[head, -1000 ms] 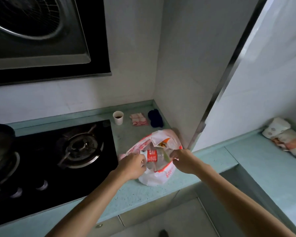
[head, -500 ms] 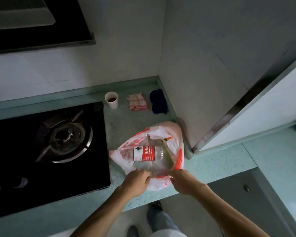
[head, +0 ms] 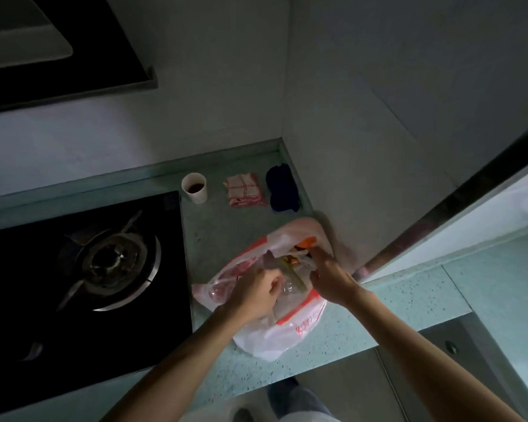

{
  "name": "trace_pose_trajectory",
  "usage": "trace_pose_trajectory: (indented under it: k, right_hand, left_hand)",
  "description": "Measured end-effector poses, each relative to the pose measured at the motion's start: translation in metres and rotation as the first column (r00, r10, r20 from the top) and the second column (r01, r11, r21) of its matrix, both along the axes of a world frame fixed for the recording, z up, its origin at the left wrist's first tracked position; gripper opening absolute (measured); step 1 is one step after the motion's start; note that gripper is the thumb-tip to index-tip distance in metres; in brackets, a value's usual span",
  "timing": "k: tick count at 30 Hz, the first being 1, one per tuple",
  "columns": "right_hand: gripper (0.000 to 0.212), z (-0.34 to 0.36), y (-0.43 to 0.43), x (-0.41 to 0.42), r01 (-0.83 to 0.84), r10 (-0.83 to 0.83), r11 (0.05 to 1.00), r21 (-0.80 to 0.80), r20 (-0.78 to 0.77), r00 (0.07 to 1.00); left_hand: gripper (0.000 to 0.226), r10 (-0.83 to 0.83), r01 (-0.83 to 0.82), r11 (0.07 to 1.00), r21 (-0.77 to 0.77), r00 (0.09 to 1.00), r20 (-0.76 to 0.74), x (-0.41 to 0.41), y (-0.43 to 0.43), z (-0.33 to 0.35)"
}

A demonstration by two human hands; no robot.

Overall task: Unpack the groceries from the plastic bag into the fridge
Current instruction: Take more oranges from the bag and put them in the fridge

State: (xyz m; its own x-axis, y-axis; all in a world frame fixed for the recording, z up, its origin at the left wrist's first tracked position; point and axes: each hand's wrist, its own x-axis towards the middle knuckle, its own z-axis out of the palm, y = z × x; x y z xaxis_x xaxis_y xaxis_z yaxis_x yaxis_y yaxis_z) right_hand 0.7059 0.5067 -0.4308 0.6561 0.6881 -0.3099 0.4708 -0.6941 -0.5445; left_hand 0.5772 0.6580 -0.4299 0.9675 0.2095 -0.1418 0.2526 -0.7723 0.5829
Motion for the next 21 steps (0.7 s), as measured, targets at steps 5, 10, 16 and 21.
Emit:
trace_pose_trajectory:
  k: [5,10,16,21]
  right_hand:
    - [0.036,0.013,0.017,0.022,0.122,-0.12,0.992,-0.037,0.052,0.991]
    - [0.047,0.013,0.029,0.035,0.119,-0.106,0.989,-0.086,0.139,0.985]
    - [0.056,0.01,0.047,0.052,0.09,-0.08,0.993,-0.08,0.119,0.99]
    - [0.071,0.006,0.062,0.063,0.084,-0.078,0.985,-0.15,0.047,0.996]
  left_hand:
    - [0.034,0.002,-0.003,1.0,0.001,0.993,0.116,0.051,0.02,0.009]
    - [0.057,-0.066,0.063,0.994,0.094,0.997,0.026,0.088,0.036,0.012]
    - [0.077,-0.048,0.088,0.981,0.175,0.975,-0.219,0.109,0.058,-0.008]
    - [0.058,-0.063,0.087,0.993,0.079,0.962,-0.266,0.11,0.063,-0.031]
